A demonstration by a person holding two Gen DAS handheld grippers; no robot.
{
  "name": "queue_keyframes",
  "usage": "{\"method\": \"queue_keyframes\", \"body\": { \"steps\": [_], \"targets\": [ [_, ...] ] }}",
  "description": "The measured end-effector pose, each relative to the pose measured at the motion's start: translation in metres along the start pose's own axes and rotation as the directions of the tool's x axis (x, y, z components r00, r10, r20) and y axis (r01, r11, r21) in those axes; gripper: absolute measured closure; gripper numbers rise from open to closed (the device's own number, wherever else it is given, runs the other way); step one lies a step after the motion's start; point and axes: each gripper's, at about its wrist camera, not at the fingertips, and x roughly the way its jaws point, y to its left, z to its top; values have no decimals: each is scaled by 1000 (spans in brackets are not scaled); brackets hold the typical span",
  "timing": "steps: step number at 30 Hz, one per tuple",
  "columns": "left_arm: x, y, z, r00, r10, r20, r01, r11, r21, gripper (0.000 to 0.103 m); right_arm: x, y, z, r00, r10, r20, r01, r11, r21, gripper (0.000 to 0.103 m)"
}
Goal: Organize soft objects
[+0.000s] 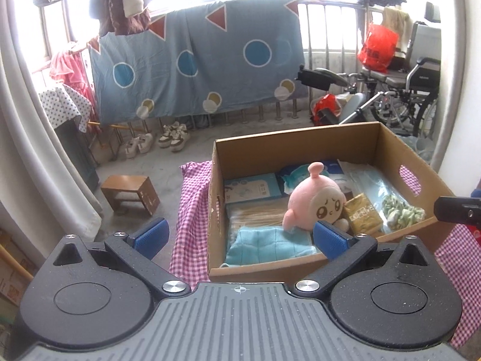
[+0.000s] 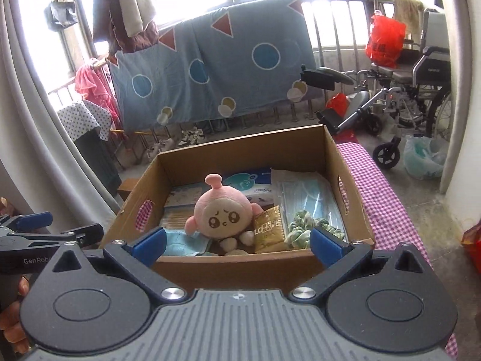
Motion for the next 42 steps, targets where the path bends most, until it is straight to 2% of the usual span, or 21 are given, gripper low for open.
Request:
{"method": "queue_keyframes", "body": {
  "steps": [4,9,13,23,42],
  "targets": [
    [14,-6,0,999,-19,-46,16,998,-58,0,13,12,3,997,-75,-11,74,993,-89,0],
    [28,-24,-5,996,-6,-87,-4,994,-112,0,30,10,9,995,-79,-59,74,994,-86,0],
    [34,-33,-6,991,-37,-127,20,991,-134,0,40,7,7,989,-111,-93,101,989,-111,0],
    [35,-35,-1,991,-15,-136,-1,993,-119,0,48,-1,7,985,-134,-105,126,988,-85,0],
    [43,-31,-7,980,-35,-195,9,991,-132,0,54,2,5,979,-152,-133,139,985,-104,0]
  ]
}}
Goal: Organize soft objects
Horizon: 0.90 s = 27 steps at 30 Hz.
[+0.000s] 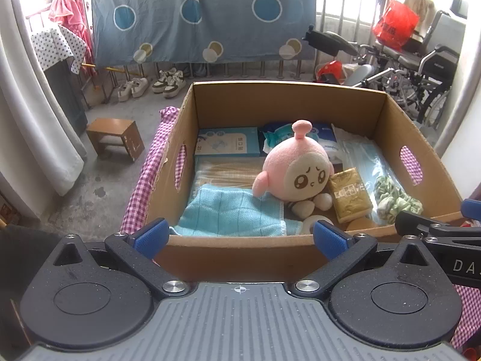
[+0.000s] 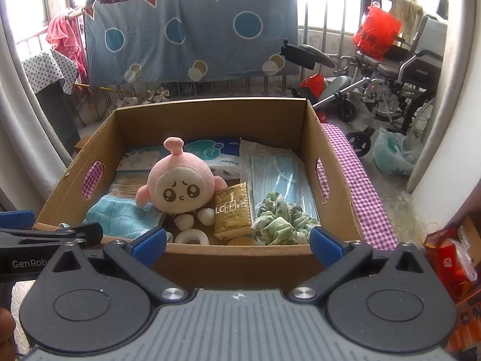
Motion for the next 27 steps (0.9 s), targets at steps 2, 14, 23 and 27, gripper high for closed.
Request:
{"method": "queue_keyframes", "body": {
  "steps": [2,14,23,27],
  "targets": [
    [0,1,-1,1000,1,-3,-1,1000,0,1,-1,1,-1,1000,-3,-1,3,1000,-3,0],
    [-3,4,-1,1000,-14,-12,14,1000,-4,1,-4,2,-1,1000,-9,5,9,1000,-12,0],
    [-3,4,-1,1000,-15,-17,15,1000,-5,1,-5,1,-1,1000,-11,2,11,1000,-12,0],
    [-3,4,-1,1000,-16,-19,16,1000,-5,1,-5,1,-1,1000,-12,2,12,1000,-11,0]
  ]
}}
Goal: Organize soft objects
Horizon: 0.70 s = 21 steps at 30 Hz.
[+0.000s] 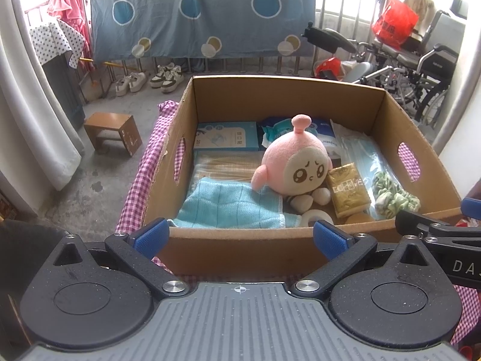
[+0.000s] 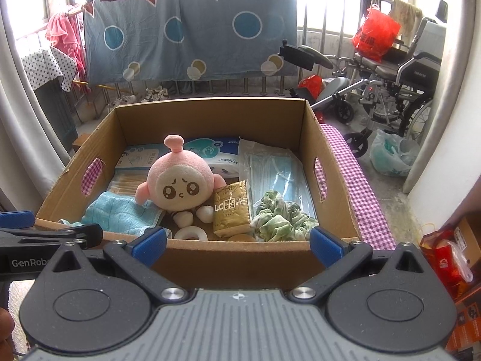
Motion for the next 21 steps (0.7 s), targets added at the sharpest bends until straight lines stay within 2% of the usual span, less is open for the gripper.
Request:
{"method": "queue_keyframes", "body": {
  "steps": [21],
  "targets": [
    [1,1,0,1000,1,0,-1,1000,1,1,-1,-1,1,1000,-3,3,3,1000,-2,0]
  ]
}}
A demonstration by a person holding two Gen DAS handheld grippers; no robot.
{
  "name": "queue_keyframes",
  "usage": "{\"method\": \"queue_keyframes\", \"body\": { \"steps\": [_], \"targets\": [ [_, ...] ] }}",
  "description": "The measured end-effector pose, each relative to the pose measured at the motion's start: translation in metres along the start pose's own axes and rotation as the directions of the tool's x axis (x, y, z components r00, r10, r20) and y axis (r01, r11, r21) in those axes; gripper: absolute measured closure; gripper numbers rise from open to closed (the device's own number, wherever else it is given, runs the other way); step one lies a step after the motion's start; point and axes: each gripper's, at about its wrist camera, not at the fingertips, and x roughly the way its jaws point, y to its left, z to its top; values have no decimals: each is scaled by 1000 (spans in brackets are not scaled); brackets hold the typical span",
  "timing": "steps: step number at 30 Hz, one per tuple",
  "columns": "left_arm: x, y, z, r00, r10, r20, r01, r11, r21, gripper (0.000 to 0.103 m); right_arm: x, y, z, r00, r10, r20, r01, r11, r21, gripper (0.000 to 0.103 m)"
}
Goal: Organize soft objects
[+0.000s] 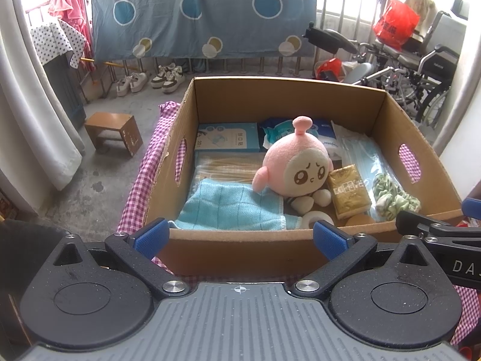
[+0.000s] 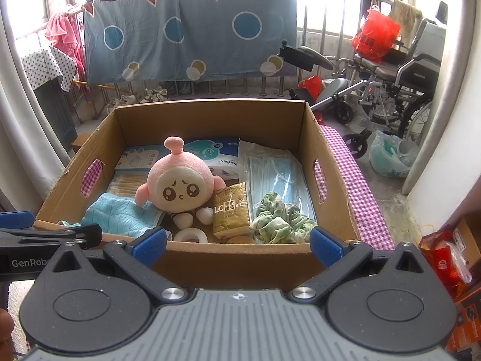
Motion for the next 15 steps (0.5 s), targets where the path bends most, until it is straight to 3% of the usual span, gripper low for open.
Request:
{"method": "queue_keyframes", "body": {
  "steps": [15],
  "targets": [
    [-1,0,3,1000,0,-2,0,1000,-7,1,1,1,2,1000,-1,-1,1,1000,1,0]
  ]
}}
